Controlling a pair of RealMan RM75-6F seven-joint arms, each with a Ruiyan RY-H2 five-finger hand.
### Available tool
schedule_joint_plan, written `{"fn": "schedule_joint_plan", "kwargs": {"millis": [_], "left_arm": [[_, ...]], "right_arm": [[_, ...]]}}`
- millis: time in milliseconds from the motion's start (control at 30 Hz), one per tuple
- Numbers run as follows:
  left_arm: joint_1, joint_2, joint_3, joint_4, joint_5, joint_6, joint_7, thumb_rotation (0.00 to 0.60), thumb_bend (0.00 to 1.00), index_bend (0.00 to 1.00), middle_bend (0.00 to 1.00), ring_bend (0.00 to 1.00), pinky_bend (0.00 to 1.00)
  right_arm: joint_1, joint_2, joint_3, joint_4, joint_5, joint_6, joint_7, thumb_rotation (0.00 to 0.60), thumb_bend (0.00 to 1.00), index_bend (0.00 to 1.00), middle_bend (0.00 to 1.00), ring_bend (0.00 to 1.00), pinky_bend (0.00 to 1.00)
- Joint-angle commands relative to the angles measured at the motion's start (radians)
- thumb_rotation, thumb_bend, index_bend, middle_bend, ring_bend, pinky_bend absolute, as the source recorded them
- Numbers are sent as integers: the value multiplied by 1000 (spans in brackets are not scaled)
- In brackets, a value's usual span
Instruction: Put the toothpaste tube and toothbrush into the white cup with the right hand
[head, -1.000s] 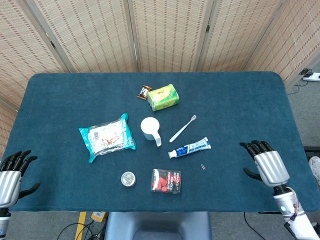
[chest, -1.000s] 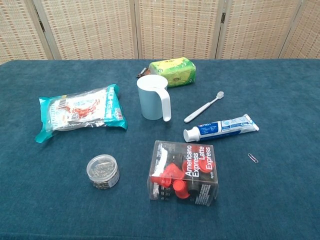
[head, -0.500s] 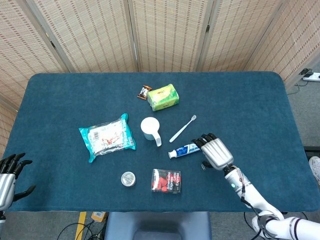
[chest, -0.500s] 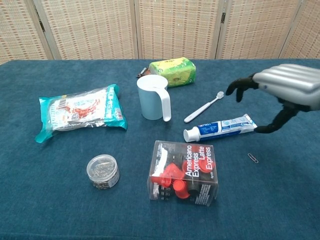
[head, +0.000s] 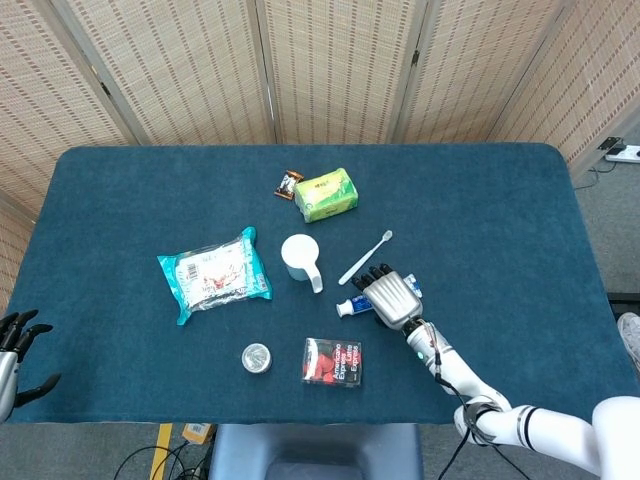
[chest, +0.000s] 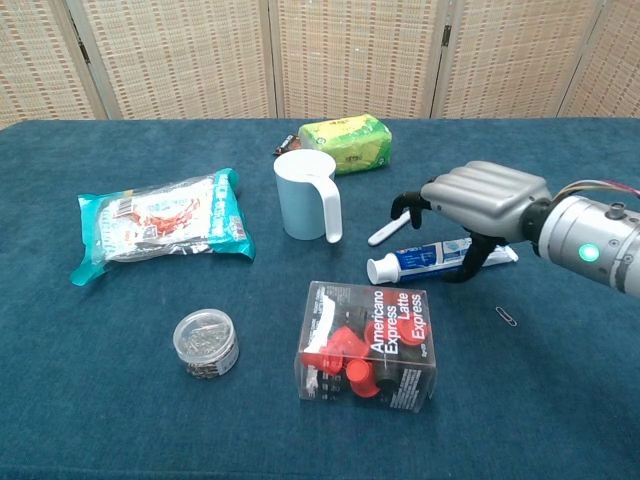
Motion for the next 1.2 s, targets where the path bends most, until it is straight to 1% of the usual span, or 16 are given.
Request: {"fn": "schedule_joint_plan", "kwargs": {"millis": [33, 167, 367, 533, 733, 867, 967, 1067, 1200], "left_arm": [[1, 1, 0, 2, 0, 0, -4, 600, 204, 310, 165, 128, 163], [3, 2, 0, 5, 1, 0, -9, 600, 204, 311, 165, 128, 163], [4, 1, -1, 12, -1, -4, -15, 600, 204, 312, 165, 128, 163], [1, -3, -1, 14, 2, -8, -17, 600, 204, 313, 165, 128, 163], [2, -3, -2, 22, -2, -12, -23, 600, 204, 316, 165, 128, 163], [4, -4, -2, 28, -5, -13, -27, 600, 204, 318, 165, 128, 163], [6, -5, -1, 31, -6, -14, -29, 600, 204, 320, 165, 128, 163], [7, -6, -1, 33, -6, -13, -29, 600, 204, 321, 165, 128, 163], [7, -4, -2, 30, -3, -11, -26, 600, 204, 321, 165, 128, 163]], "right_arm": [[19, -31, -4, 35, 6, -1, -1, 600, 110, 253, 312, 209, 250], [32, -62, -15, 80, 3, 6, 0, 600, 113, 279, 312, 209, 250], [35, -76, -32, 122, 2, 19, 10, 600, 119, 308, 313, 209, 250], [44, -97, -39, 150, -6, 26, 29, 600, 132, 332, 313, 210, 250], [60, -137, -39, 191, -9, 29, 45, 600, 152, 387, 332, 209, 250], [68, -151, -41, 212, -9, 27, 49, 600, 203, 443, 343, 209, 250], [68, -153, -44, 216, -17, 37, 61, 600, 256, 483, 352, 212, 250], [65, -146, -49, 207, -38, 61, 86, 600, 277, 525, 366, 222, 250], [49, -111, -53, 153, -75, 113, 143, 600, 298, 566, 380, 232, 250]]}}
